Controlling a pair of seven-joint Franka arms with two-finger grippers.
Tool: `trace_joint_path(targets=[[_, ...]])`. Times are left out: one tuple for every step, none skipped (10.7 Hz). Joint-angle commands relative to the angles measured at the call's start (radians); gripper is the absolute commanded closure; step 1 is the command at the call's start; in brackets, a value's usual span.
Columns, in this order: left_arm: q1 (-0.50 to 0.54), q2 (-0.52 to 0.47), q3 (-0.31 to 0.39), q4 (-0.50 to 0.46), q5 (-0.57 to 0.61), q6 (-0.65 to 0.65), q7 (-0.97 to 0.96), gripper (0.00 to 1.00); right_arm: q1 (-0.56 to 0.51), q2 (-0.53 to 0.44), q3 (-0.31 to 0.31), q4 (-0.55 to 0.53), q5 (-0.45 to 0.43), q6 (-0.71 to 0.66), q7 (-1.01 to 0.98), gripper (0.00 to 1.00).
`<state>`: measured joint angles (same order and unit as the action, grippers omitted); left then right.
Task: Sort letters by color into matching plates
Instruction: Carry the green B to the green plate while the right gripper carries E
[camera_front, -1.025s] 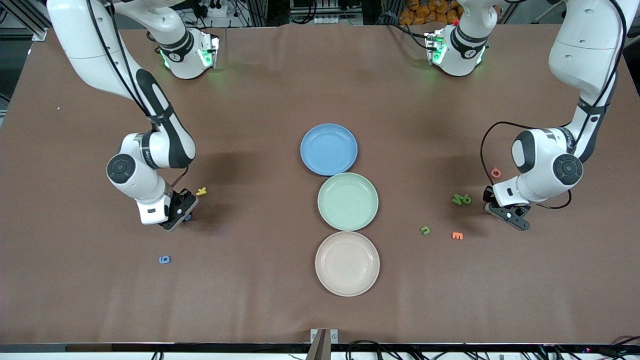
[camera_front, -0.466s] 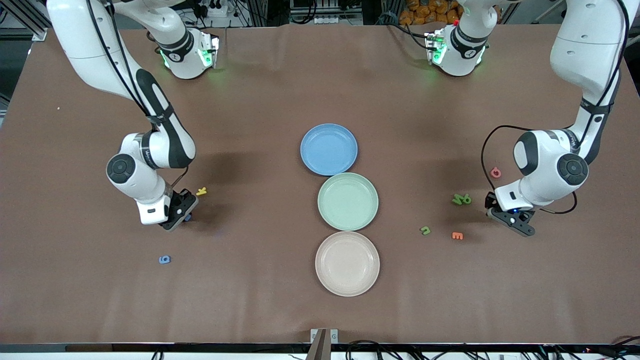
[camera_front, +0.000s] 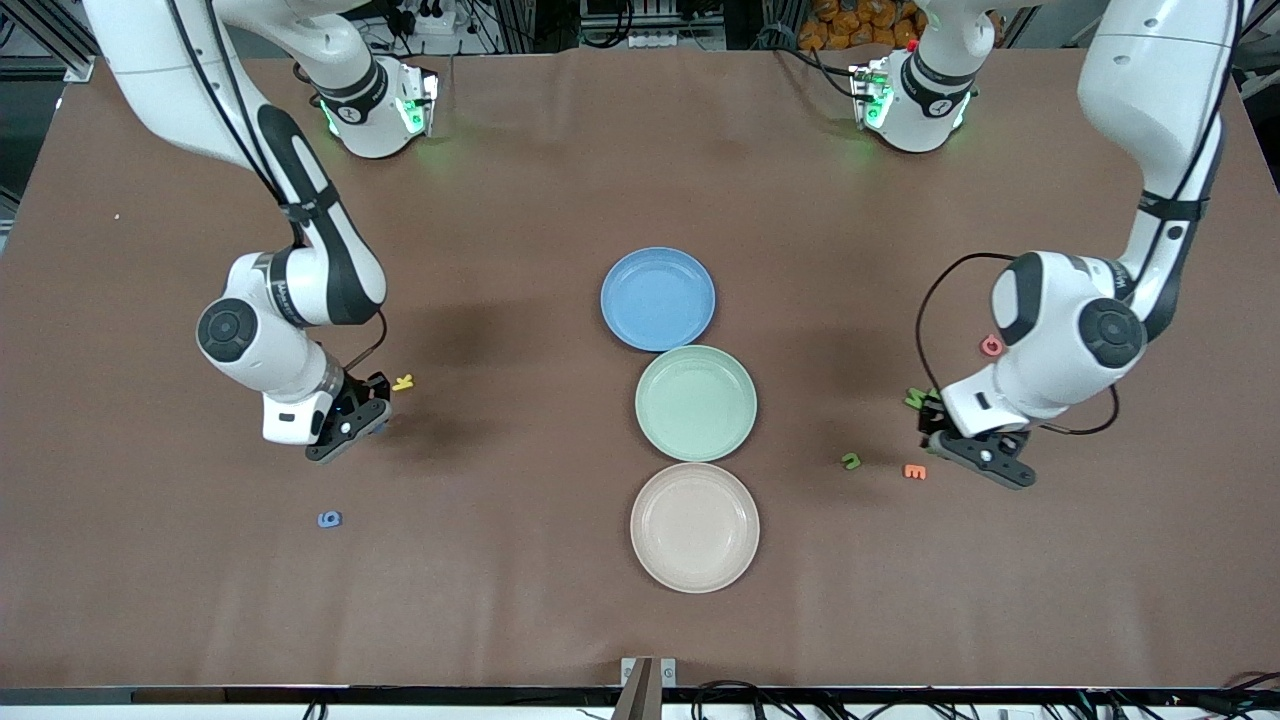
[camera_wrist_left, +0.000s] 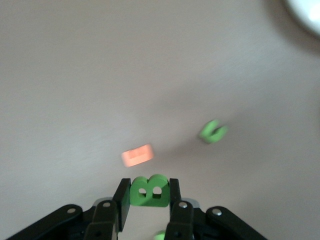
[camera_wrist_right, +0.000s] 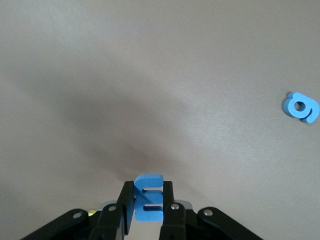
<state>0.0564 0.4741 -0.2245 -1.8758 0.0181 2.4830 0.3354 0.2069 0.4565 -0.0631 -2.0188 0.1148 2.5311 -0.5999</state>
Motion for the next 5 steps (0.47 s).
trace_joint_path(targets=[[-0.114,-0.003,-0.019,0.053,0.016,-0.091,-0.275,1.0,0.057,-0.076,0.029,-0.003,0.006,-0.092,0.311,0.87],[-0.172,-0.003,-0.018,0.061,0.017,-0.095,-0.388,1.0,0.087,-0.088,0.031,0.006,0.008,-0.119,0.381,0.87],[-0.226,0.003,-0.018,0.066,0.017,-0.093,-0.491,1.0,0.13,-0.094,0.029,0.017,0.008,-0.146,0.446,0.87],[-0.275,0.011,-0.015,0.072,0.019,-0.093,-0.577,1.0,0.178,-0.094,0.031,0.031,0.008,-0.156,0.521,0.88],[-0.306,0.03,-0.015,0.081,0.019,-0.093,-0.638,1.0,0.227,-0.093,0.031,0.04,0.008,-0.158,0.585,0.88]])
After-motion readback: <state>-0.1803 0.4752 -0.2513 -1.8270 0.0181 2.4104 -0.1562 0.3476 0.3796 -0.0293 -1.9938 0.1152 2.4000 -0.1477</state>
